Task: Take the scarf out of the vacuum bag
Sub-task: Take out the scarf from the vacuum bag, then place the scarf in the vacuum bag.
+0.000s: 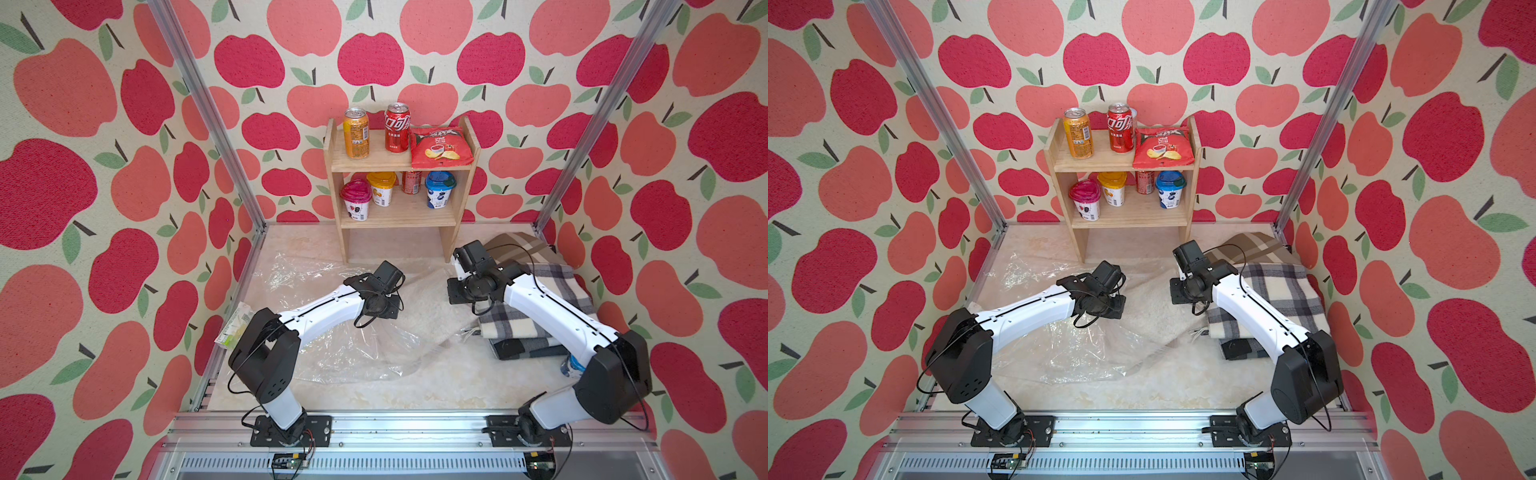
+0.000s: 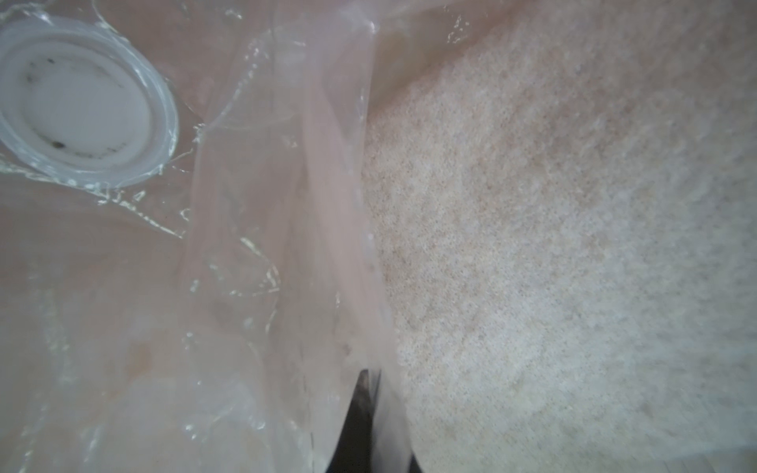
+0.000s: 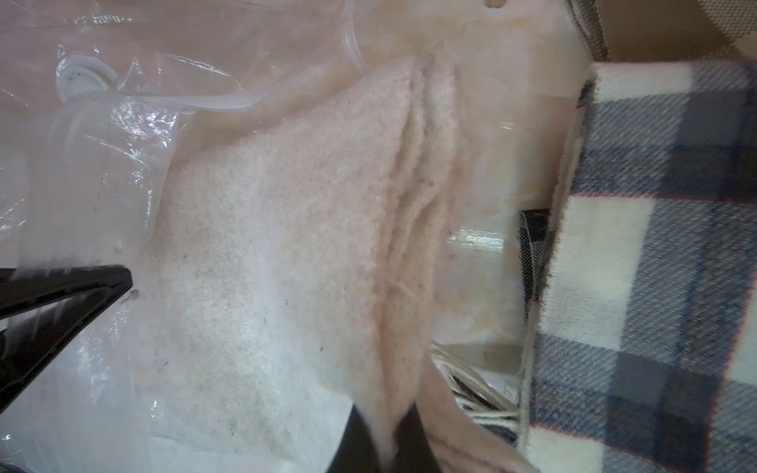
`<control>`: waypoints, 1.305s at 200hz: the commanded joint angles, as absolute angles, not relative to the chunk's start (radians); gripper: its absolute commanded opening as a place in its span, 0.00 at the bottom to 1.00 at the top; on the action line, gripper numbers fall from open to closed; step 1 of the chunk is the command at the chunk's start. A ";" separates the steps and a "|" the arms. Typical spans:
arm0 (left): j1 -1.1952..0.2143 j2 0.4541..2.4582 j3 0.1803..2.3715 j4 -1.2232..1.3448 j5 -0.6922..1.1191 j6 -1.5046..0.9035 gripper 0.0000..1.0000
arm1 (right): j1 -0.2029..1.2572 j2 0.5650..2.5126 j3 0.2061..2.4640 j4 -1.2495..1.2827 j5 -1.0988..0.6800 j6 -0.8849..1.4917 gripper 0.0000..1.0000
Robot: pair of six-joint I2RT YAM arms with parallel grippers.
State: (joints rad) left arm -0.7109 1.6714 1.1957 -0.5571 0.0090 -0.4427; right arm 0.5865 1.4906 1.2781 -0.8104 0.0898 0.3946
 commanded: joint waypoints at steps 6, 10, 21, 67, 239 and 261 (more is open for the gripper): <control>-0.686 1.729 1.240 -0.606 0.015 -0.480 0.00 | 0.551 1.488 1.351 -0.918 0.157 0.358 0.00; -0.687 1.734 1.244 -0.607 0.017 -0.479 0.00 | 0.544 1.487 1.361 -0.925 0.159 0.354 0.00; -0.689 1.743 1.258 -0.615 0.018 -0.472 0.00 | 0.524 1.486 1.382 -0.945 0.165 0.347 0.00; -0.692 1.765 1.290 -0.628 0.025 -0.451 0.00 | 0.446 1.510 1.498 -1.061 0.201 0.314 0.00; -0.700 1.754 1.292 -0.614 0.071 -0.416 0.00 | 0.248 1.500 1.782 -1.239 0.280 0.204 0.00; -0.701 1.750 1.292 -0.614 0.070 -0.416 0.00 | 0.217 1.508 1.841 -1.269 0.279 0.184 0.00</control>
